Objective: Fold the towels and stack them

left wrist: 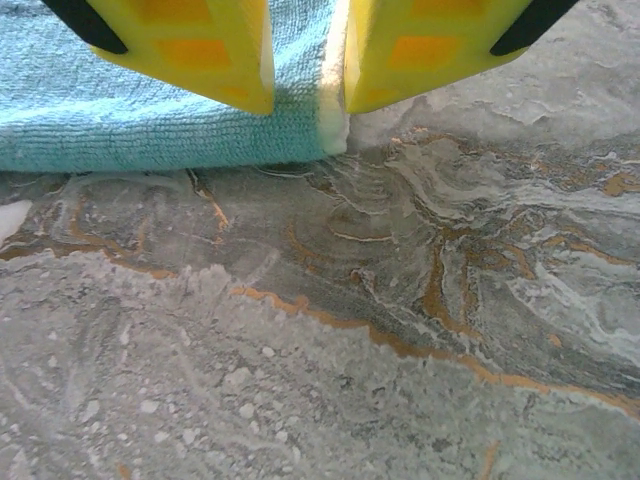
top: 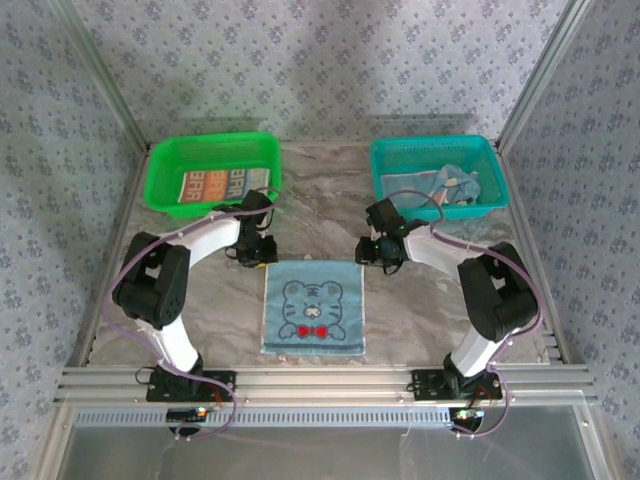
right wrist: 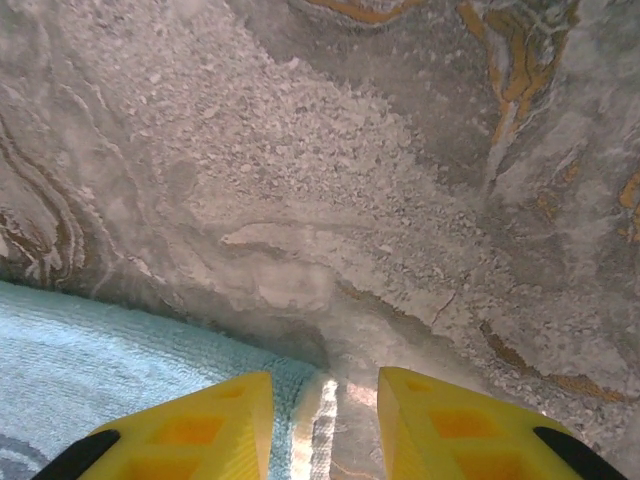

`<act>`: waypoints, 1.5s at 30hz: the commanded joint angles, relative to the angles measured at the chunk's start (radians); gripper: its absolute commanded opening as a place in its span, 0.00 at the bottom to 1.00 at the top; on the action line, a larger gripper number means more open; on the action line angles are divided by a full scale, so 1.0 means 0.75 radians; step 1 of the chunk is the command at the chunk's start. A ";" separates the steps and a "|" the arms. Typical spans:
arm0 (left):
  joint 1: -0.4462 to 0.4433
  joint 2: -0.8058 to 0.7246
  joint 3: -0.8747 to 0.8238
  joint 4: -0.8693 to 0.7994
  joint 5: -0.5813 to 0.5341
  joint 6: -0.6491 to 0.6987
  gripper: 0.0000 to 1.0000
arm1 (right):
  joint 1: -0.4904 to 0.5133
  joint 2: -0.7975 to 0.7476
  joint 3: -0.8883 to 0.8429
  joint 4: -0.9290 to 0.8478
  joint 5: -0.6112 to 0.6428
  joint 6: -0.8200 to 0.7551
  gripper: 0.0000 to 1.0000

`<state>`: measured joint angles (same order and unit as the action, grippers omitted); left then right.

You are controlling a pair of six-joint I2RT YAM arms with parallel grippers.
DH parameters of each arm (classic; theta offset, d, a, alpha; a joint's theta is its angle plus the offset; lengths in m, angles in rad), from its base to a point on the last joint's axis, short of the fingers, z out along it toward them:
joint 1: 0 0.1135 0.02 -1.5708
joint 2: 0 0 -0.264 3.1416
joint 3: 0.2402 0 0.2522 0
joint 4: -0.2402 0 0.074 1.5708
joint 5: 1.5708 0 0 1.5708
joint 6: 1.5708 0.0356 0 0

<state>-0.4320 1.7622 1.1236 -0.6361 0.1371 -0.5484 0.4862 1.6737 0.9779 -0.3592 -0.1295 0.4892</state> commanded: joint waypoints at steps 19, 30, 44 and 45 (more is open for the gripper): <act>0.001 0.050 0.034 -0.033 -0.070 0.049 0.24 | -0.005 0.097 0.034 0.002 0.013 -0.092 0.29; 0.001 0.083 0.048 -0.003 -0.018 0.063 0.23 | 0.039 0.097 0.063 0.011 -0.023 -0.096 0.29; -0.013 0.108 -0.008 0.014 0.006 0.058 0.22 | 0.041 0.102 0.037 -0.080 0.027 -0.100 0.34; -0.014 0.109 -0.008 0.014 0.004 0.058 0.22 | 0.040 0.097 0.041 -0.088 0.027 -0.102 0.34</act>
<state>-0.4339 1.8236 1.1378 -0.6193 0.1257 -0.5163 0.5175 1.7569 1.0050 -0.3416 -0.1352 0.4248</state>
